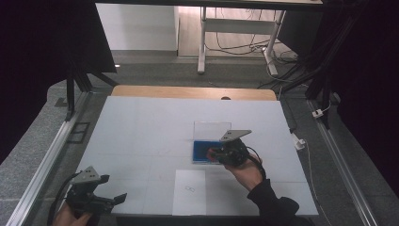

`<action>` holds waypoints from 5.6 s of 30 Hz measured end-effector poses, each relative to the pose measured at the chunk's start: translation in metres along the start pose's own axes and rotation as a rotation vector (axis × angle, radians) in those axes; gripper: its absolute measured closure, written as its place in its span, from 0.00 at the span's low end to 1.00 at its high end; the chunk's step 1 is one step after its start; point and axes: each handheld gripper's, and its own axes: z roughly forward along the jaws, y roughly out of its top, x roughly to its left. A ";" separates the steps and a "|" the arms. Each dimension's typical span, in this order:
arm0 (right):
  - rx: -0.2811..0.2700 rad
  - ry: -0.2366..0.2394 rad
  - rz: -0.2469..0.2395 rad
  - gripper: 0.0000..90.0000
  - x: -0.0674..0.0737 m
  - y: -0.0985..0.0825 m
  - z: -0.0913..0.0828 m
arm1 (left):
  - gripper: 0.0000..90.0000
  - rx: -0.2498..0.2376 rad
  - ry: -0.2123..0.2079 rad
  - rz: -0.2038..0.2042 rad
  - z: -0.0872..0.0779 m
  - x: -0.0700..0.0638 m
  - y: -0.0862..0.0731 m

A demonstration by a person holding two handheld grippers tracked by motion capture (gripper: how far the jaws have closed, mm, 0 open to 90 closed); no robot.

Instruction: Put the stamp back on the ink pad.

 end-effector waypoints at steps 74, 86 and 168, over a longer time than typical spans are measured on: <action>0.044 -0.123 -0.009 0.68 -0.019 0.001 0.033 | 0.05 0.004 -0.006 0.007 0.000 0.000 0.000; 0.054 -0.097 0.026 0.47 -0.021 -0.003 0.024 | 0.05 0.004 -0.006 0.007 0.000 0.000 0.000; -0.013 -0.177 0.145 0.00 0.016 -0.072 -0.100 | 0.04 0.010 0.008 0.009 0.002 -0.001 0.001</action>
